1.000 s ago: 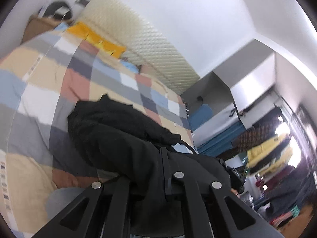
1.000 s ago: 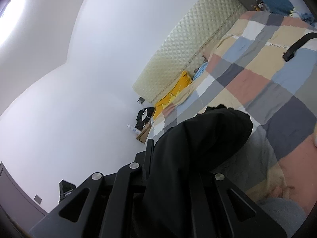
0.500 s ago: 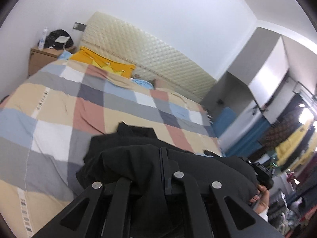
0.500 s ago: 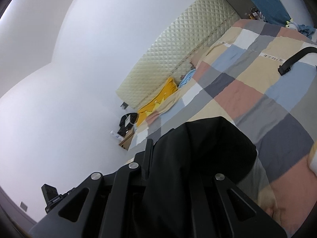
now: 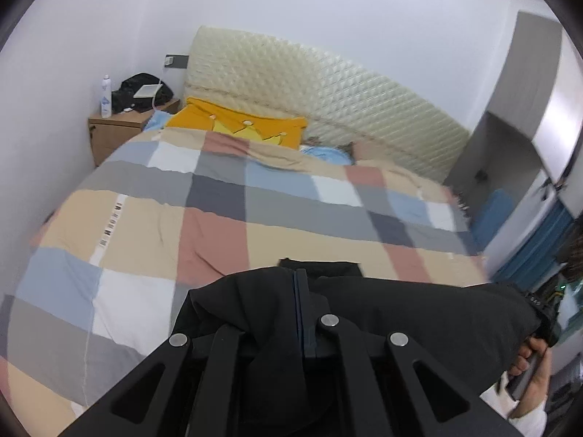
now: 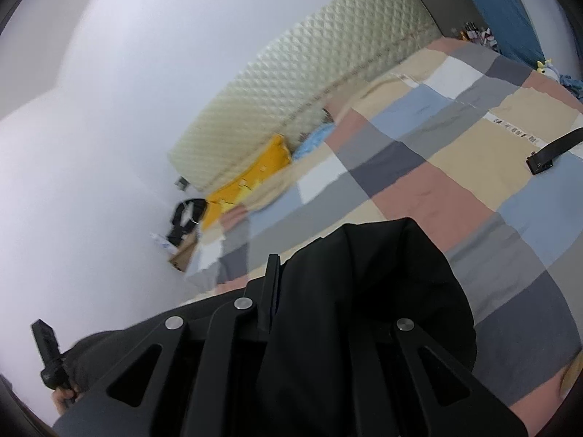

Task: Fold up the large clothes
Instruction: 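Carry the hem with both grippers toward the collar, folding the jacket in half, then lower the folded hem onto the jacket and open both grippers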

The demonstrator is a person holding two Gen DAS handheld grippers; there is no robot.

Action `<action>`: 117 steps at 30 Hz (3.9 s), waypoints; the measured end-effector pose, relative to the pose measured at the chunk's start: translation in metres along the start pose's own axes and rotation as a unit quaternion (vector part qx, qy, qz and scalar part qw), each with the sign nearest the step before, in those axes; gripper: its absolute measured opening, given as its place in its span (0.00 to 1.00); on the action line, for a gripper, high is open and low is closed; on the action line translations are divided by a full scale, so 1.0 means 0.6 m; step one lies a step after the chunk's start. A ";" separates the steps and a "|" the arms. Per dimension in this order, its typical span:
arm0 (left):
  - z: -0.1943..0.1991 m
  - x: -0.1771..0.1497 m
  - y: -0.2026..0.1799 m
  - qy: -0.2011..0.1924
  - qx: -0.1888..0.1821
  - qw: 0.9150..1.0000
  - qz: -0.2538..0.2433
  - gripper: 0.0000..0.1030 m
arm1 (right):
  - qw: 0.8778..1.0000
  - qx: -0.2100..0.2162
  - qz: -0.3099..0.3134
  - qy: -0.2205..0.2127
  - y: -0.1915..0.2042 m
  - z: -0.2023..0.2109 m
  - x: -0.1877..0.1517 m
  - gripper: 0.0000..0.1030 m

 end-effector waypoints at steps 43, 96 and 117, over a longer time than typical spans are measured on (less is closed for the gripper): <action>-0.193 -0.041 0.089 0.140 -0.068 0.974 0.167 0.63 | 0.995 -0.025 0.071 0.060 -0.088 -0.138 -0.072 0.57; -0.250 -0.192 -0.106 0.001 0.028 0.996 -0.090 0.75 | 0.972 -0.099 0.208 0.040 0.021 -0.146 -0.205 0.79; -0.364 -0.121 -0.086 0.007 0.066 0.992 -0.104 0.75 | 0.967 -0.105 0.219 0.076 0.008 -0.295 -0.127 0.79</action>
Point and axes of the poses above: each gripper's, at about its wrist camera, not at the fingertips, and z roughly against the way its jaws point, y to its left, x to its top, the point moved 10 cm from there along -z, roughly the way its jaws point, and after that the axes turned 8 degrees about z, right-handed, at the moved point
